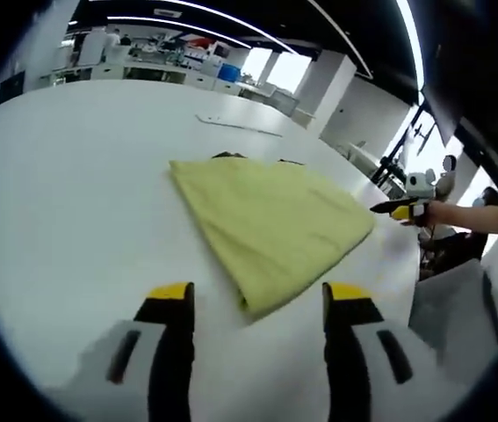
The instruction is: Fold the garment on the visible template until the final outline fits inside the template.
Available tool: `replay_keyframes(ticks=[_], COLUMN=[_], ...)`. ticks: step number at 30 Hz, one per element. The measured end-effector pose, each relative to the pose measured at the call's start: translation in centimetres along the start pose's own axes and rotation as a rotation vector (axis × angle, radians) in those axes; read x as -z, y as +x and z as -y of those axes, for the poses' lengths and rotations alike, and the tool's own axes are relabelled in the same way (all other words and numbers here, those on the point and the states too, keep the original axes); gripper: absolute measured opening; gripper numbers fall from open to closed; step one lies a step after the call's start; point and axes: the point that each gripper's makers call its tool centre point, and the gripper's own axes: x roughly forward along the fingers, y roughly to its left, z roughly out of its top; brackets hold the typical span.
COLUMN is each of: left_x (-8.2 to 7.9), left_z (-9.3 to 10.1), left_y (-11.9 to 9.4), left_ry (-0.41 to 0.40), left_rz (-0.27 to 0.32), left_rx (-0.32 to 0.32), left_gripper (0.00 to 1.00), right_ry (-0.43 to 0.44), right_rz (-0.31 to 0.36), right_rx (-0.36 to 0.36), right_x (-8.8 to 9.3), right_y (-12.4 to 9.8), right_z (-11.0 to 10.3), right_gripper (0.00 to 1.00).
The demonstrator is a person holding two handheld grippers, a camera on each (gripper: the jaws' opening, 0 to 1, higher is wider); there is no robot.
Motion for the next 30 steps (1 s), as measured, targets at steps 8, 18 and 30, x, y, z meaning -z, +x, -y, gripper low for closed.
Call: replay_keyframes(ticks=[8,18,30], left_x=[0.4,1.3,2.1], left_z=[-0.3,-1.3,-0.3], left_y=[-0.1,-0.3,-1.0], left_ry=[-0.035,-0.067,-0.1], left_rz=[0.009,-0.015,-0.03], left_rx=[-0.026,-0.025,-0.031], left_gripper=[0.24,0.08,0.0], right_ry=[0.046,0.139,0.138], right_rz=[-0.019,0.022,0.005], right_rx=[-0.023,-0.017,-0.045], right_x=[1.1,1.2,2.3], right_y=[1.2,1.2,-0.1], right_z=[-0.3,-0.3,-1.1], right_gripper=[0.21,0.01,0.0])
